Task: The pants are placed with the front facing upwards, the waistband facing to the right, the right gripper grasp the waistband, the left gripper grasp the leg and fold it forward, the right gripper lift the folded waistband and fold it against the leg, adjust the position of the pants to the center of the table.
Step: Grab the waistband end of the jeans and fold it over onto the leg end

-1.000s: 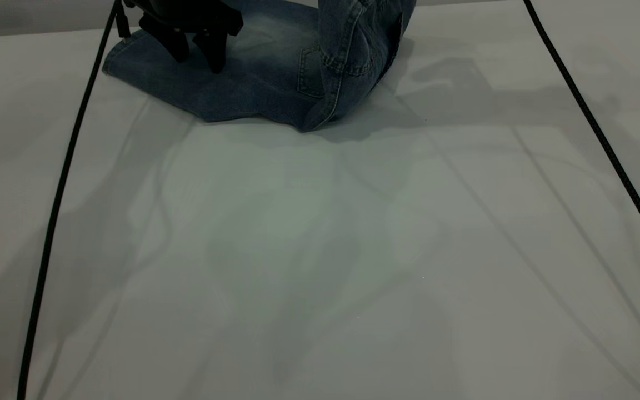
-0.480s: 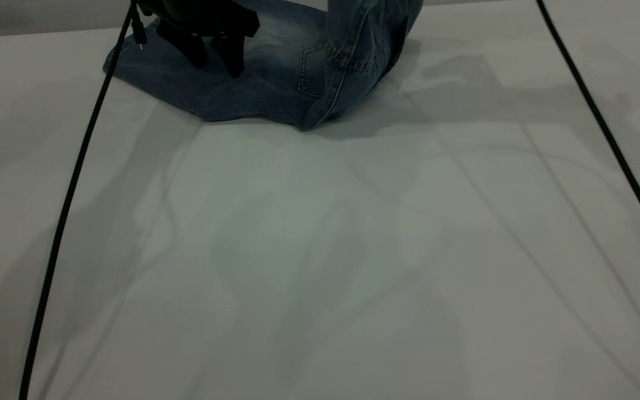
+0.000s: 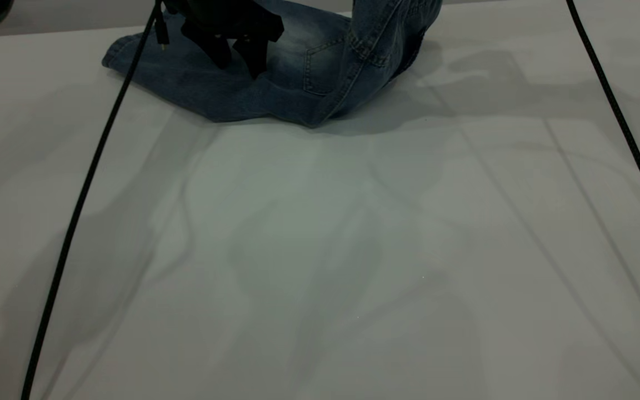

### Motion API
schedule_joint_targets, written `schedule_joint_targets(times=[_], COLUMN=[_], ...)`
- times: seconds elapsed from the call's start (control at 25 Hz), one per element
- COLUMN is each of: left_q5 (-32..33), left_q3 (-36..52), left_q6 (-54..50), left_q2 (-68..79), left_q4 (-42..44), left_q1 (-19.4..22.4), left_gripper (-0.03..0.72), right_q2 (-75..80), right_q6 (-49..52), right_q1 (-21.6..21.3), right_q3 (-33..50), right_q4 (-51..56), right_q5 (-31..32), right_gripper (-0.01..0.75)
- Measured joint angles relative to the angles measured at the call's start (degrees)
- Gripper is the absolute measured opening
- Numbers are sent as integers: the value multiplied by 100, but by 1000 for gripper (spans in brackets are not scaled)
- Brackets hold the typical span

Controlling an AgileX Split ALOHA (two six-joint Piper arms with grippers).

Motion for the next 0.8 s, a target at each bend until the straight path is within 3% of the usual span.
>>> schedule_joint_targets(times=[0.8], left_q5=[-83], left_q3=[0], left_q6=[24], left_q2=[5], left_q4=[0], left_q1=[-215], left_gripper=[469], right_q2=[0], right_q6=[101], right_q1=[-222], right_q3=[0], right_q4=[-58], right_q5=[53], right_gripper=[36])
